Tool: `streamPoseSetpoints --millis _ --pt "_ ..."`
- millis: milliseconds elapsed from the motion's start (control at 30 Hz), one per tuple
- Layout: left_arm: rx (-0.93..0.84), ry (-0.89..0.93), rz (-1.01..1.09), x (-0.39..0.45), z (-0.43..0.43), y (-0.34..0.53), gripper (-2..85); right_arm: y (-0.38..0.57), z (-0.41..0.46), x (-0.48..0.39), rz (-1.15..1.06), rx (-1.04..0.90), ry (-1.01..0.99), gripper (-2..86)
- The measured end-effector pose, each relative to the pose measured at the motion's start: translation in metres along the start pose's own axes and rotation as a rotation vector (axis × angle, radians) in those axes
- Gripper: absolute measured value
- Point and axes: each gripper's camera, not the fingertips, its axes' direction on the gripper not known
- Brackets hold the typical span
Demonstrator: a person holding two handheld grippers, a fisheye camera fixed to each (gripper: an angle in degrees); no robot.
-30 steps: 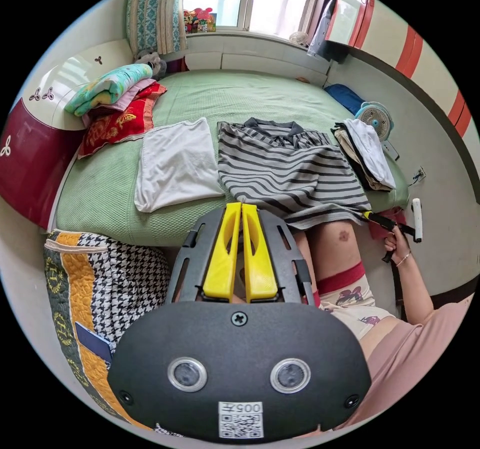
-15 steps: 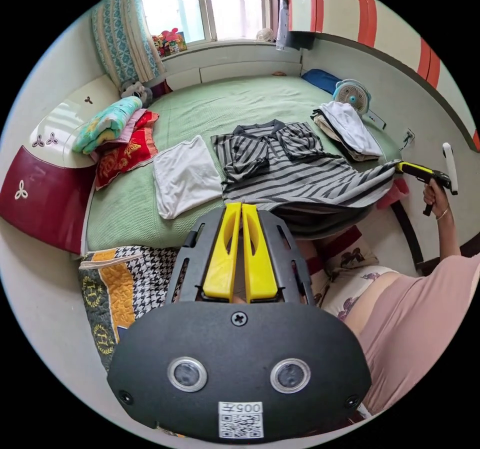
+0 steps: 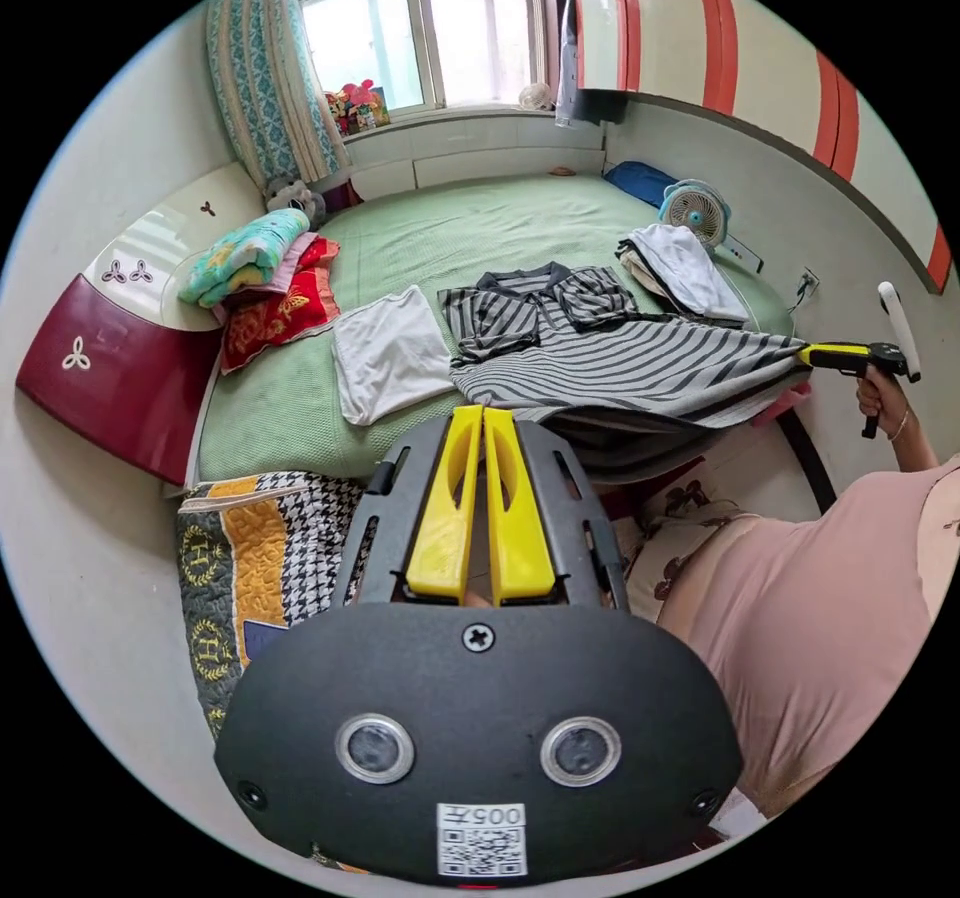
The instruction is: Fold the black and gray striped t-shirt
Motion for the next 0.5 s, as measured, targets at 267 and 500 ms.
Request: streamPoseSetpoints --millis 267,500 --pt "-0.102 0.045 -0.013 -0.025 0.082 -0.032 -0.2 -0.041 0.026 0.015 0.023 -0.024 -0.020 -1.6" --pt "-0.137 0.087 0.048 -0.057 0.172 -0.128 0.0 -0.132 0.085 0.041 -0.008 -0.093 0.007 -1.6"
